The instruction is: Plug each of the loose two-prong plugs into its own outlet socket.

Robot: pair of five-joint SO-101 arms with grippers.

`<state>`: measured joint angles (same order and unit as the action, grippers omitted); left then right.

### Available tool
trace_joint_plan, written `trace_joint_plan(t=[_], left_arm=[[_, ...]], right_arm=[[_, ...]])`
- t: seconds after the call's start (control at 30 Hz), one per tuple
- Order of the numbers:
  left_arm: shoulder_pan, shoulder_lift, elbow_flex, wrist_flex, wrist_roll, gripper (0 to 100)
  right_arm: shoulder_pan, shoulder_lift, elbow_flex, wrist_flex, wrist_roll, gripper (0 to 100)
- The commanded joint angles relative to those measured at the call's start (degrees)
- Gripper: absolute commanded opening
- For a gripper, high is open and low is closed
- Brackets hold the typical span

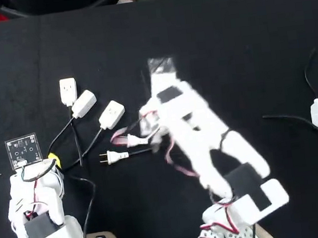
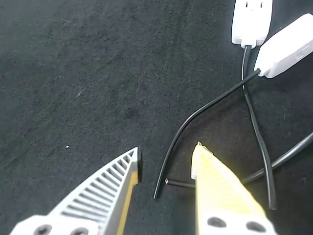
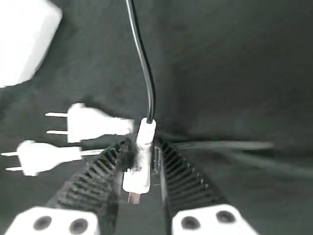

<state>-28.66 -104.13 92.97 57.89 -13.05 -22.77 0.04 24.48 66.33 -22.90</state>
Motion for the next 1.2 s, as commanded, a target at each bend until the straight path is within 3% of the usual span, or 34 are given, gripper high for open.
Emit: trace_joint_plan(t=[0.0,0.13,0.33,0.47,0.83,1.17], left_arm=[[0.3,-0.3,-0.4,-1.4,-0.4,18],[0.3,-0.3,-0.4,-1.4,-0.4,18],[0.3,-0.3,-0.3,-1.1,-0.4,18],[0.8,-0.2,-0.2,0.5,-4.6,18],[0.9,-0.3,0.4,0.9,-5.5,18],[1.0,-0.3,0.4,0.9,-5.5,18]], right_arm=[[8.1,-0.2,-7.5,0.7,23.0,1.1],[9.8,6.3,-11.6,0.8,41.4,1.1],[10.1,17.0,-18.7,4.6,51.6,1.2],[11.0,23.0,-25.6,12.7,60.0,1.2],[10.7,35.8,-44.4,32.1,60.6,6.4],[10.8,42.9,-49.2,34.6,57.7,6.7]])
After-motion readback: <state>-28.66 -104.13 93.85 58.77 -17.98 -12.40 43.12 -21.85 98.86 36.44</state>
